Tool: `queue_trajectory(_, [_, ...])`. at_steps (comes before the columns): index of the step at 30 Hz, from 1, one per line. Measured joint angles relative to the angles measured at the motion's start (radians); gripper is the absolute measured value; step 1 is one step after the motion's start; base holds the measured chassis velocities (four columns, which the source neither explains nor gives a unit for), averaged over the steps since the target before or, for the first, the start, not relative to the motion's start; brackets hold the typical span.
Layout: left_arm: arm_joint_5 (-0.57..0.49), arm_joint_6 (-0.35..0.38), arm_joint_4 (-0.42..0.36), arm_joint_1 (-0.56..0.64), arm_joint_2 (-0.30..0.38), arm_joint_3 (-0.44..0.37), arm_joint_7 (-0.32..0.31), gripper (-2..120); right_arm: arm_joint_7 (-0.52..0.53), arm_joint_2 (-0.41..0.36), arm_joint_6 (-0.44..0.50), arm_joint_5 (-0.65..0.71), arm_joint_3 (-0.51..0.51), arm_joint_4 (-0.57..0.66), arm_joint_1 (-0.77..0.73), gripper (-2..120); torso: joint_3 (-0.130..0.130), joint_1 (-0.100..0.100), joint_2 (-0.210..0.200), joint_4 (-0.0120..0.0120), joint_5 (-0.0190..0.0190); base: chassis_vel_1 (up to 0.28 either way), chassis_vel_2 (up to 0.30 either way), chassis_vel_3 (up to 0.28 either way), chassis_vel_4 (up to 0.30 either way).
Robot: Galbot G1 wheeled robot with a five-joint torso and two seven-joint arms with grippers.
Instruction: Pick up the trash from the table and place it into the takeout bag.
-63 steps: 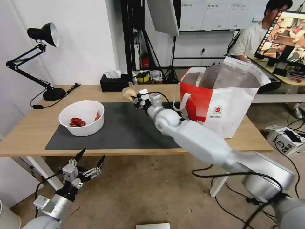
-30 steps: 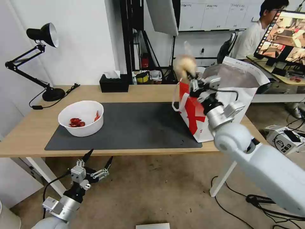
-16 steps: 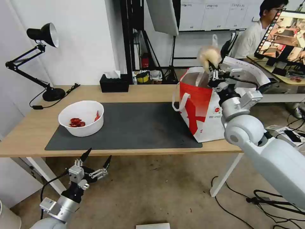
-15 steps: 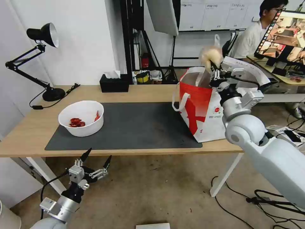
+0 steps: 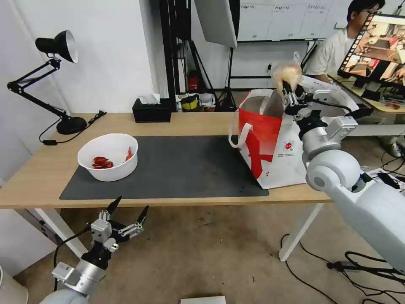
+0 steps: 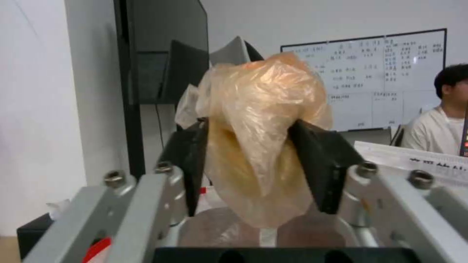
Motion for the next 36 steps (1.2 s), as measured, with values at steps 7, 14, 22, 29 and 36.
queue_trajectory(7, [-0.001,0.001,-0.006,0.005,0.001,-0.003,0.0,100,0.008,-0.009,-0.012,0.022,-0.001,0.002,0.004,78,0.0,0.0,0.0,0.0,0.0001,0.0,0.0,0.0,0.0])
queue_trajectory(14, [-0.001,0.002,-0.01,0.006,0.0,-0.003,0.0,100,0.008,-0.02,-0.022,0.028,-0.011,0.001,0.021,99,0.0,0.0,0.0,0.0,0.0,0.0,0.0,0.0,0.0])
queue_trajectory(22, [0.0,0.003,-0.015,0.007,-0.004,-0.005,-0.001,100,-0.012,-0.021,-0.019,0.035,-0.013,0.02,0.004,100,0.0,0.0,0.0,0.0,0.0,0.0,0.0,0.0,0.0])
queue_trajectory(29, [0.001,0.001,-0.026,0.024,-0.025,-0.03,0.0,100,-0.106,-0.036,0.021,0.07,-0.012,0.116,-0.058,100,0.0,0.0,0.0,-0.0001,-0.0002,0.0,0.0,0.0,0.0])
queue_trajectory(36, [0.001,-0.004,-0.044,0.043,-0.045,-0.059,0.002,100,-0.202,-0.008,0.078,-0.041,0.042,0.215,-0.302,100,0.0,0.0,0.0,-0.0002,0.0,0.0,0.0,0.0,0.0])
